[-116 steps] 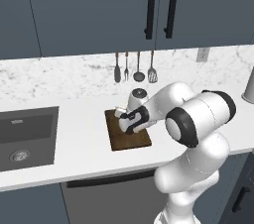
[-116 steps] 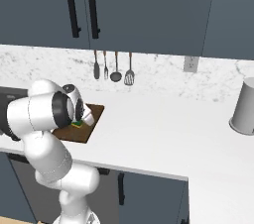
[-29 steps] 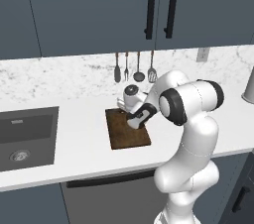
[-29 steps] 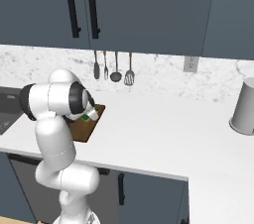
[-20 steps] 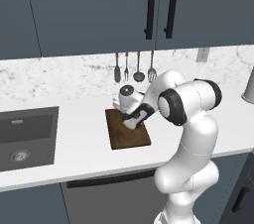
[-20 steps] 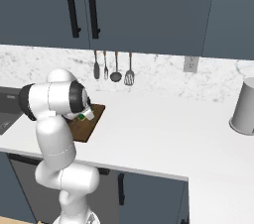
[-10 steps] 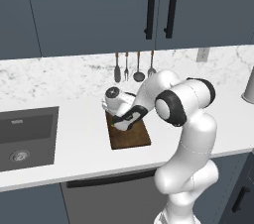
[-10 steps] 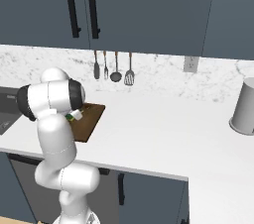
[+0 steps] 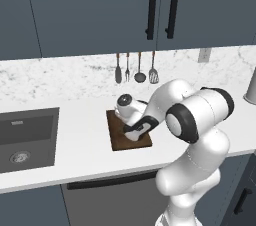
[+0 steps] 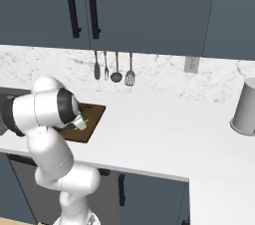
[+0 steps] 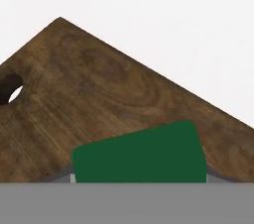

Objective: Pick up the sponge from the counter and clean the cutting board by briefly scrubbing or pressing down on the cutting board. Once finished, release the sponge.

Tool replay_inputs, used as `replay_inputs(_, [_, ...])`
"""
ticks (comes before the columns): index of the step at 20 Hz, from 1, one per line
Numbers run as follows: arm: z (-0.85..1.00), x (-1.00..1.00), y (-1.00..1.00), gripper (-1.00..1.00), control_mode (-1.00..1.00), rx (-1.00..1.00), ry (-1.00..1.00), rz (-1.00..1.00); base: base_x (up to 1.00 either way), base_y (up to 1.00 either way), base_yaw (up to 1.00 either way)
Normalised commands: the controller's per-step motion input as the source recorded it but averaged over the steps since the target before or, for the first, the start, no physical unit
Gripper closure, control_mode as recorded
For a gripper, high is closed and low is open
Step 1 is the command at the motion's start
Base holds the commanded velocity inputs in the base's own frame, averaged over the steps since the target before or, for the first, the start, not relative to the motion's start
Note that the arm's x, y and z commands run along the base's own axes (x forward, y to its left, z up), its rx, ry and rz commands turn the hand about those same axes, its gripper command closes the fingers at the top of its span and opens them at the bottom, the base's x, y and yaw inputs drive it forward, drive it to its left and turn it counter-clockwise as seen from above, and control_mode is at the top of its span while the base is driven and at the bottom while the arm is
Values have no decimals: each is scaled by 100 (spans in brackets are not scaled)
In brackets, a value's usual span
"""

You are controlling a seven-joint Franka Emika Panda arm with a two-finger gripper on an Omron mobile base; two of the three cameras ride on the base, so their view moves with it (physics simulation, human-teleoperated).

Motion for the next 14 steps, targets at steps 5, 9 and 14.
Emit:
replay_inputs(5, [0,3,-43,100,-100,0,0,-12,0,0,0])
replay_inputs(9, [0,-9,-28,100,-100,0,0,-9,0,0,0])
replay_inputs(14, [-4,-20,13,100,-100,0,0,-7,0,0,0])
